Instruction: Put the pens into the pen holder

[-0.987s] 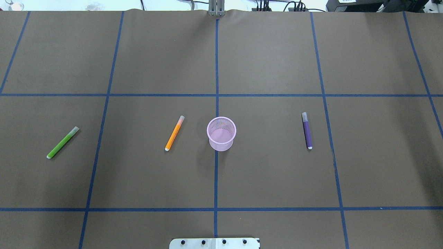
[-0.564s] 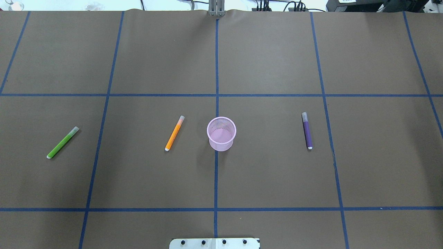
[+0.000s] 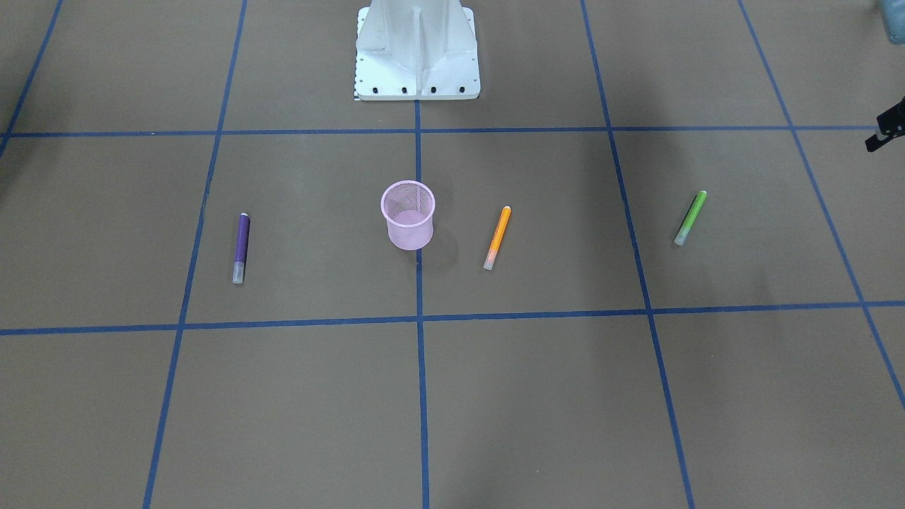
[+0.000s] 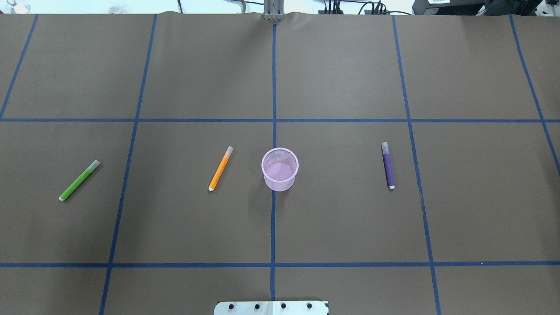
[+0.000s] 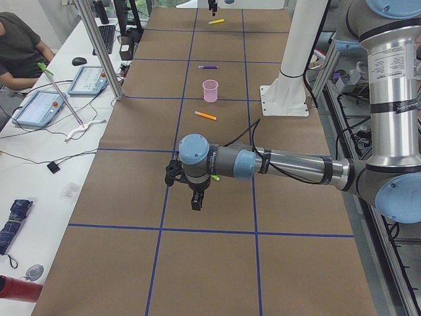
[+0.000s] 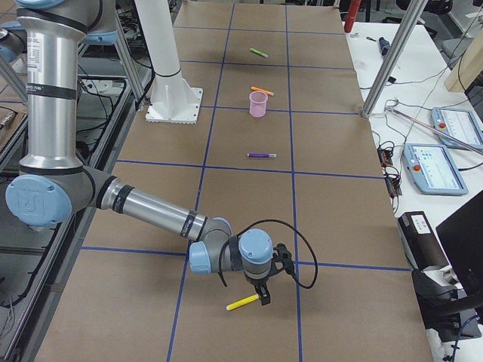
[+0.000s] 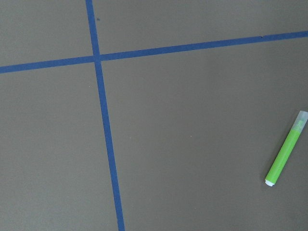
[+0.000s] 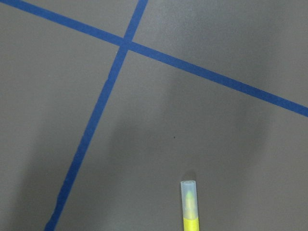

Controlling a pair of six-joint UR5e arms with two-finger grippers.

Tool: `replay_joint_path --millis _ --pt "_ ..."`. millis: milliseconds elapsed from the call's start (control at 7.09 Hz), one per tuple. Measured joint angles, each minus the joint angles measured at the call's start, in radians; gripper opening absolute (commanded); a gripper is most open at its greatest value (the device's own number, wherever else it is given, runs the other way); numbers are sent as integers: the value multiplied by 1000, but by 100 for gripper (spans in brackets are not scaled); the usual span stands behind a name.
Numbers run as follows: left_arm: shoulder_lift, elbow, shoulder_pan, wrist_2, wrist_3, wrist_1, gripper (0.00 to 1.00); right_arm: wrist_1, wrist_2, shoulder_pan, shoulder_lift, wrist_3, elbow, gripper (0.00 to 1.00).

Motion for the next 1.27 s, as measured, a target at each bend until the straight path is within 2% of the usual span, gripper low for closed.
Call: replay_joint_path --millis 705,987,1269 --pt "0 -1 3 -1 0 0 100 -1 -2 -53 72 -33 -134 92" --pt "-1 -1 4 -1 0 0 100 -2 0 -55 79 -22 -158 75" --pt "-2 -2 4 -1 0 0 100 -6 -1 -57 74 -27 -164 74"
